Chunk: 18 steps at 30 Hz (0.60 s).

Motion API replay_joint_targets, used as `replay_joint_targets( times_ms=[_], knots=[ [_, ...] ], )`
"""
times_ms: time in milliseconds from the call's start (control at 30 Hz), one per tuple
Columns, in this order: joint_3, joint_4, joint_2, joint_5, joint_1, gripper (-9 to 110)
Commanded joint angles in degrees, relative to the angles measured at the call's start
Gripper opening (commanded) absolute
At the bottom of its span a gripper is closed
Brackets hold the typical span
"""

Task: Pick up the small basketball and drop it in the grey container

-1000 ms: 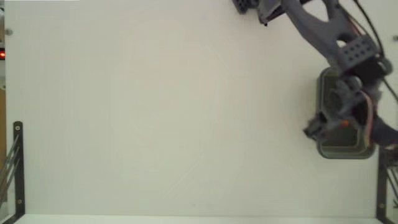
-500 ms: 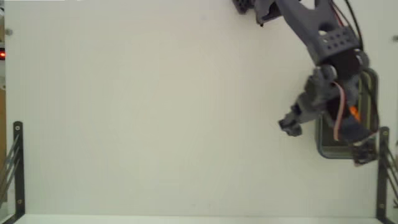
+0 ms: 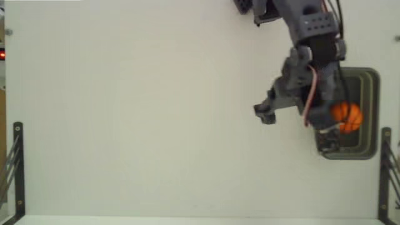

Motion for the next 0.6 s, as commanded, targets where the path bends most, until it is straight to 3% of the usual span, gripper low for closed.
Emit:
replay_joint_targets(
  times_ms=[0,567],
  knots=[
    [1.80,0.07,5.44,0.26,1.55,110],
    [11.75,0.12,15.47,0.26,9.20,110]
  ],
)
